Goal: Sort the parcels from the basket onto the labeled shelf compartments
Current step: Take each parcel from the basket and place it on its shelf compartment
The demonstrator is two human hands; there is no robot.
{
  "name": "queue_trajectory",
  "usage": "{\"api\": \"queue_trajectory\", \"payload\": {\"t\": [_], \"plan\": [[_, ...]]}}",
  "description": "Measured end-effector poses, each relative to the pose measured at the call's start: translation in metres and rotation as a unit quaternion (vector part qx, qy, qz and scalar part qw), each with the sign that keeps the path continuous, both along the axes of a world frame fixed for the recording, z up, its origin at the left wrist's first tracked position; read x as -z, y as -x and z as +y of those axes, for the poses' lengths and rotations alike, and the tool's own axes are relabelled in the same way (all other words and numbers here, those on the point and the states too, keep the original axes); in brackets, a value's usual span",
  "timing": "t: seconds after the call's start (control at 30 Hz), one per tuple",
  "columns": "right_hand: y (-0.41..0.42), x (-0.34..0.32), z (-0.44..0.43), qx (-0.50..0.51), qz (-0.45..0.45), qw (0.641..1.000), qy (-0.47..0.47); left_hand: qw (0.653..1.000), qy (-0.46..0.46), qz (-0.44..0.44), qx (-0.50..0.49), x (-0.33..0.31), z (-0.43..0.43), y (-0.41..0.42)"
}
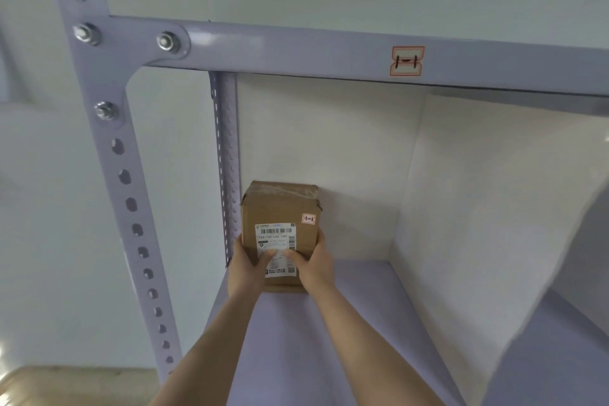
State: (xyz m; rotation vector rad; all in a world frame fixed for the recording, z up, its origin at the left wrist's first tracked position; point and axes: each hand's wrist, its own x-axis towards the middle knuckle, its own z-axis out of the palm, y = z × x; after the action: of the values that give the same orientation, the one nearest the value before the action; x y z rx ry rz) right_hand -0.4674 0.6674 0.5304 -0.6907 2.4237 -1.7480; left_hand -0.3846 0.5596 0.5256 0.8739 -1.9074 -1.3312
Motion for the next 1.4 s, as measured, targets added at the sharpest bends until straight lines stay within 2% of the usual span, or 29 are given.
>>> {"api": "queue_trajectory", "payload": {"t": [0.2,0.33,0.43,0.57,0.67,0.97,1.1,1.23,1.4], "plan": [[0.0,-0.009,0.006,-0.039,-0.068,0.996,-0.031,0.997,-0.056,-0.051,0.0,-0.011,0.003,-0.002],[0.006,-0.006,-0.003,0.011,-0.093,0.994,-0.05,0.995,-0.08,-0.053,-0.03,-0.01,0.011,-0.005],[-0.005,-0.016,0.001,0.012,-0.109,0.992,-0.062,0.995,-0.066,-0.065,-0.038,-0.018,0.022,-0.011],[-0.015,-0.021,0.016,0.016,-0.108,0.989,-0.098,0.996,-0.013,-0.082,-0.012,-0.021,0.032,-0.02],[-0.027,-0.023,0.03,0.029,-0.079,0.984,-0.159,0.991,0.05,-0.122,0.009,-0.018,0.045,-0.03],[-0.069,-0.014,0.072,0.0,0.037,0.938,-0.344,0.93,0.221,-0.276,0.099,-0.003,0.08,-0.07],[-0.092,-0.005,0.093,-0.004,0.059,0.929,-0.365,0.908,0.269,-0.289,0.141,0.006,0.091,-0.093],[-0.124,0.004,0.112,0.022,0.05,0.923,-0.381,0.882,0.303,-0.314,0.179,0.01,0.101,-0.123],[-0.186,0.018,0.132,0.057,0.036,0.909,-0.412,0.865,0.34,-0.303,0.21,0.027,0.107,-0.175]]}}
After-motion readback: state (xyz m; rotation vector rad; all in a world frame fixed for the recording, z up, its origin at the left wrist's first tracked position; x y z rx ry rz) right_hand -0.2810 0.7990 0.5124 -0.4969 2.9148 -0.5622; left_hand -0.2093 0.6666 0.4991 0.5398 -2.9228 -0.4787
